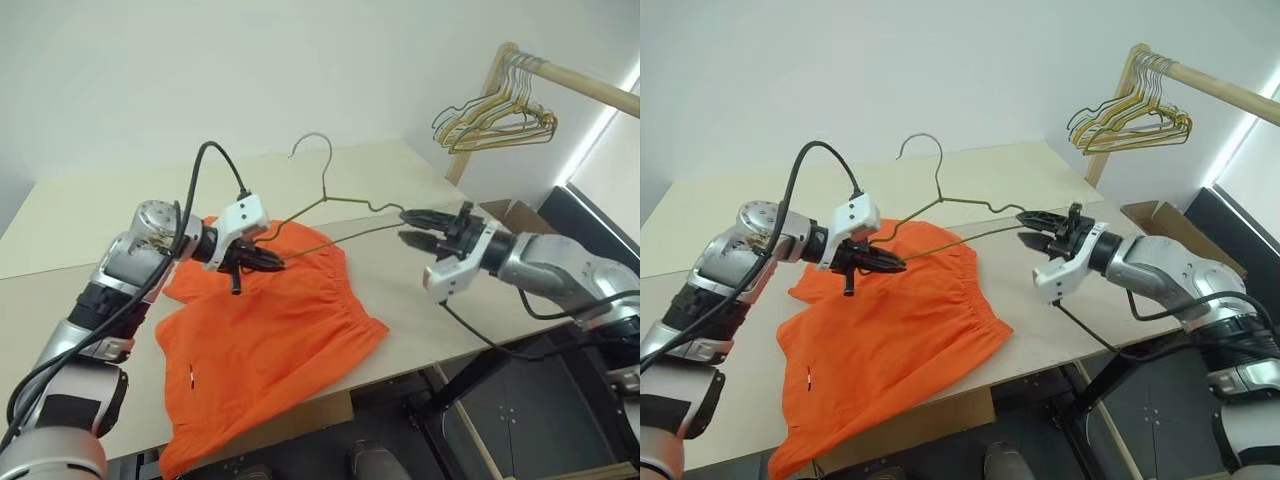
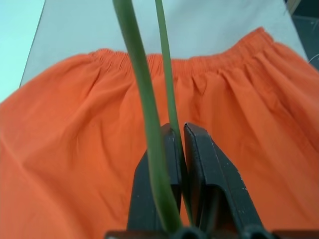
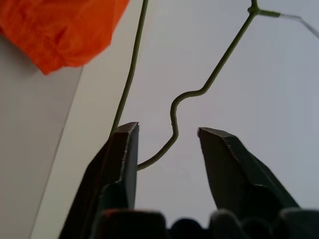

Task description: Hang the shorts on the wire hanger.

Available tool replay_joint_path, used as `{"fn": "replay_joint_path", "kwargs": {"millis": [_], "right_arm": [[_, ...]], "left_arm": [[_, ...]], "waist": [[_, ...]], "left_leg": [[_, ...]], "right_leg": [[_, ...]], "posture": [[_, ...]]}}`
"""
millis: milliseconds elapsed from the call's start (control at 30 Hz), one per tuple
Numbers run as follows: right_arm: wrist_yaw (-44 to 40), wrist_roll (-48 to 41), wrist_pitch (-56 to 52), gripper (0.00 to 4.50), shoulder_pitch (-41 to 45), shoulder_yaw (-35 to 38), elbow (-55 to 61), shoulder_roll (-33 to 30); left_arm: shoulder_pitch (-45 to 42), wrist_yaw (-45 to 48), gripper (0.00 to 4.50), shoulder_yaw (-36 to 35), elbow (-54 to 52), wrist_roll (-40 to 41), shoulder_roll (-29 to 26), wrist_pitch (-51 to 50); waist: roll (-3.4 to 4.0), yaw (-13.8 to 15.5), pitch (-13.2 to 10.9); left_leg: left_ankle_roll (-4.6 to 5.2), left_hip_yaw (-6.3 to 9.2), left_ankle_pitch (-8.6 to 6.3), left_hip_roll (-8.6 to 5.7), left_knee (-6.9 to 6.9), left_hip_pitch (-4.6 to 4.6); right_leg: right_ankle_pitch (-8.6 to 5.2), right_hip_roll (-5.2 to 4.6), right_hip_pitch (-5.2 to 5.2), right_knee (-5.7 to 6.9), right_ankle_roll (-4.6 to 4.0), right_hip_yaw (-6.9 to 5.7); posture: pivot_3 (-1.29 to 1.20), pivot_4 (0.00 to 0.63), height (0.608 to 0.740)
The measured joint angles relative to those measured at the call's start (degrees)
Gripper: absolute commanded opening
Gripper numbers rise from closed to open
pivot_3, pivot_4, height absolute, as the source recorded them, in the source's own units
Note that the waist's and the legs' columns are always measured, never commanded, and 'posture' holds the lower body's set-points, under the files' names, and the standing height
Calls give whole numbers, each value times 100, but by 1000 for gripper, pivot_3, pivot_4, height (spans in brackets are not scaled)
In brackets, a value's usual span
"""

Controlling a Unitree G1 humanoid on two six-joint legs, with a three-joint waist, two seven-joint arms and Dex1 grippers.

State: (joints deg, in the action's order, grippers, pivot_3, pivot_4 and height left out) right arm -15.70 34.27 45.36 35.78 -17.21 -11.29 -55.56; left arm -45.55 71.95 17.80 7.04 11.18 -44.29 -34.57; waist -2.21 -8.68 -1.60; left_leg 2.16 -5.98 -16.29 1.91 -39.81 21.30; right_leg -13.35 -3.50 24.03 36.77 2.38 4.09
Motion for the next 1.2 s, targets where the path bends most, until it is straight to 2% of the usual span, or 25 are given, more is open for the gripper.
{"fn": "replay_joint_path", "kwargs": {"millis": [67, 133, 300, 400, 567, 667, 800, 933, 1133, 1200], "right_arm": [[-354, -283, 91, 3927, -11, -3, 37, -101], [-1231, -1290, -343, 4494, -140, -2, 318, -218], [-3283, -4051, -2821, 4494, -343, 37, 1534, -225], [-4010, -4859, -4067, 4494, -42, 76, 1827, -172], [-4618, -4715, -6113, 4494, 1056, -270, 1665, 129], [-4956, -4366, -6848, 4494, 1488, -632, 1334, 339], [-5629, -3976, -7141, 4494, 1813, -1110, 914, 482], [-6261, -3852, -7213, 4494, 2176, -1280, 608, 708], [-6545, -3554, -7208, 4494, 2355, -1377, -74, 1150], [-6670, -3481, -7166, 3921, 2372, -1388, -245, 1191]], "left_arm": [[152, -2, 0, 0, -159, -46, -85, 105], [337, -2, 0, 0, -391, -188, -215, 371], [504, 16, 0, 1, -600, -413, -386, 856], [513, 33, 0, -6, -650, -430, -392, 1037], [578, 126, 0, -81, -829, -418, -447, 1104], [608, 177, 0, -105, -927, -408, -471, 1199], [634, 238, 0, -171, -974, -408, -540, 1221], [634, 298, 0, -216, -996, -408, -556, 1283], [639, 372, 0, -228, -1051, -392, -554, 1318], [647, 390, 0, -244, -1094, -376, -554, 1330]], "waist": [[0, 0, 0], [-1, 12, 0], [-1, 55, 0], [0, 153, 0], [1, 278, 0], [2, 355, 0], [4, 481, -2], [5, 524, -2], [5, 571, -2], [5, 603, -2]], "left_leg": [[1, 0, 0, 1, 0, -1], [2, 4, -1, 5, 1, -1], [6, 16, -3, 13, -5, -6], [7, 17, -4, 13, -9, -13], [7, 1, -4, 8, -8, -1], [7, -7, -5, 6, -8, 7], [9, -15, -6, 4, -12, 26], [10, -19, -7, 5, -21, 37], [10, -33, -7, 4, -29, 39], [10, -33, -7, 4, -29, 42]], "right_leg": [[0, 0, 0, 2, 0, 1], [0, 1, -2, 0, 0, -1], [1, -3, -17, 2, 0, -9], [2, -4, -21, 5, -1, -11], [0, 0, 10, 23, -3, -9], [-2, 2, 18, 23, -6, -13], [-2, 2, 33, 20, -5, -15], [-2, 2, 34, 19, -5, -24], [-2, 2, 32, 23, -6, -29], [-2, 2, 34, 22, -5, -30]], "posture": [[-70, 0, 740], [-60, 0, 740], [-40, 0, 740], [-36, 0, 740], [-23, 0, 740], [-17, 0, 740], [-8, 0, 740], [-1, 0, 740], [9, 0, 740], [12, 0, 740]]}}
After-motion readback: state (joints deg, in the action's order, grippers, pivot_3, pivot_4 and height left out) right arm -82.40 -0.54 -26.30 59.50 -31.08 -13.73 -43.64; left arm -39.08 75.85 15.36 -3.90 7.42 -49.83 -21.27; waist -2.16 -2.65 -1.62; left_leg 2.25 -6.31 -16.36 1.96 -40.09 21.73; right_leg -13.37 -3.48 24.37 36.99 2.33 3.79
